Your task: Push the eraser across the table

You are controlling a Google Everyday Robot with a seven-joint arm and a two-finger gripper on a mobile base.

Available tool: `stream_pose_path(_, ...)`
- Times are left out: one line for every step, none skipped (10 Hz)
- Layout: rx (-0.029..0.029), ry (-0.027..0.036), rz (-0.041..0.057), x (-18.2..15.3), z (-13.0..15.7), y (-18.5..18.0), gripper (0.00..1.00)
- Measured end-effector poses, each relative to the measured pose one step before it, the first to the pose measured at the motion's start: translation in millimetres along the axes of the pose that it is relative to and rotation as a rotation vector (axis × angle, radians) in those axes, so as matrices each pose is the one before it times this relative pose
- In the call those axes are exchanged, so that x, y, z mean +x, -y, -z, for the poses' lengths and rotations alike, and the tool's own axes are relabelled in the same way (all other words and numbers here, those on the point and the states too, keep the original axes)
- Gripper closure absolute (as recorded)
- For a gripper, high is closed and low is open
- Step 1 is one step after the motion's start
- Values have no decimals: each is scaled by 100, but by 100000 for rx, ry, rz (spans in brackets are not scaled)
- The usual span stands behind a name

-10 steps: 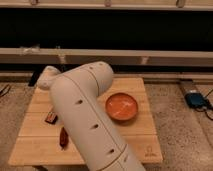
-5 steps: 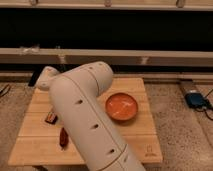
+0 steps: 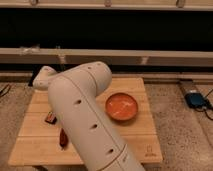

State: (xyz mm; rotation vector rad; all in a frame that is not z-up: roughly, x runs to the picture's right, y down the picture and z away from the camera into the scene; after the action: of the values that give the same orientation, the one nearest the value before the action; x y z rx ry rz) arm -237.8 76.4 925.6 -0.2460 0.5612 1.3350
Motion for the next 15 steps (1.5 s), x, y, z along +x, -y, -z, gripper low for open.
stream_pose_path(231,-1998,1524,598,153,-600,20)
stream_pose_path(352,-1758,1512,482,62,-571,20)
stream_pose_path(267,-1186,807,360,45,-370,20)
stream_pose_path(497,-1125,509,454,28,-261,20)
stream_pose_path(416,-792,122,459,-14,-151,20)
stream_pose_path(546,-446,-589,564,102,-192,20)
stream_pose_path(188,-523,-473,688,165,-340,20)
stream_pose_path(532,-389,-461,952,284,-441,20)
stream_pose_path(483,-348,-798,788,171,-127,20)
stream_pose_path(223,-318,-681,625,122,-51,20)
stream_pose_path(367,-357,-457,1210,335,-438,20)
stream_pose_path(176,-352,-55,988,298,-455,20)
stream_pose_path(386,-573,-359,903,245,-187,20)
stream_pose_path(464,-543,-786,764,205,198,20)
stream_pose_path(533,-576,-164,845,274,16,20)
